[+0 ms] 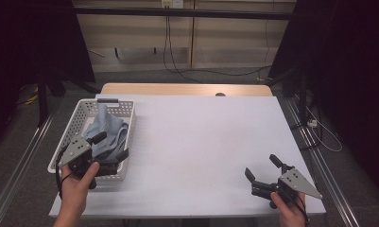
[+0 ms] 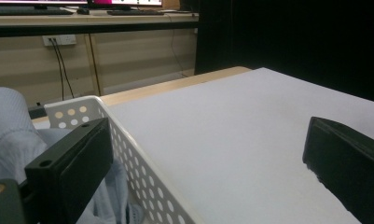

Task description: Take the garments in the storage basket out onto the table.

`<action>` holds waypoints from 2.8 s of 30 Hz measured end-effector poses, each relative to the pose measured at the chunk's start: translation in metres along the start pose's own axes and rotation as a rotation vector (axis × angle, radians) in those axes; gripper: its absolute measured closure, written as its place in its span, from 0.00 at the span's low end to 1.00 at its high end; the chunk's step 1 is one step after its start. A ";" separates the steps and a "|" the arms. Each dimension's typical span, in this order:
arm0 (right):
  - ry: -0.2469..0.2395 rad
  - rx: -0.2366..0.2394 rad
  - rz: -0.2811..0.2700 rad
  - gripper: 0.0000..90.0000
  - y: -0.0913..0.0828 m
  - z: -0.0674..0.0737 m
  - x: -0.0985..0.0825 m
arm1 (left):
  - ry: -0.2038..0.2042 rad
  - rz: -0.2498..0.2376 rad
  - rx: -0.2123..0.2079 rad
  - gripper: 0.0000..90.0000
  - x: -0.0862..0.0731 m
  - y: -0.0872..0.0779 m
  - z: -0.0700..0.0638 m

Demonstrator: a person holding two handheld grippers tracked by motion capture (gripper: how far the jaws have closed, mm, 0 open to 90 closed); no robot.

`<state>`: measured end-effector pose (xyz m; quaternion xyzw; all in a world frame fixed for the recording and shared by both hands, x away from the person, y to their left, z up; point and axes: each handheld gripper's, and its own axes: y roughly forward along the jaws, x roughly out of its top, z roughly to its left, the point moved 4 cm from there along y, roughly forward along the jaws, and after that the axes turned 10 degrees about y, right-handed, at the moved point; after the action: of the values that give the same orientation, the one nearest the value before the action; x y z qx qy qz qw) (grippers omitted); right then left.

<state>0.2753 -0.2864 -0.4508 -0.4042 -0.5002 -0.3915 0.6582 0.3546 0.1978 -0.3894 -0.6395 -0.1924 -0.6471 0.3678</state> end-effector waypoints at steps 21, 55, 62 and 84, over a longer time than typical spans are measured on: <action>0.000 -0.003 -0.001 0.01 -0.001 0.000 0.000 | 0.008 0.049 0.022 0.02 0.018 0.011 0.036; 0.001 0.006 0.000 0.01 -0.001 0.000 0.001 | -0.009 0.149 0.049 0.03 0.010 0.025 0.073; 0.004 0.004 -0.003 0.01 -0.001 0.000 0.001 | -0.022 0.183 0.068 0.03 0.003 0.027 0.086; 0.000 0.010 0.005 0.01 -0.001 0.000 0.000 | -0.044 0.351 0.102 0.04 -0.034 0.044 0.112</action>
<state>0.2743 -0.2864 -0.4507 -0.4021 -0.5012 -0.3872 0.6612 0.4602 0.2573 -0.4196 -0.6576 -0.1184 -0.5482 0.5030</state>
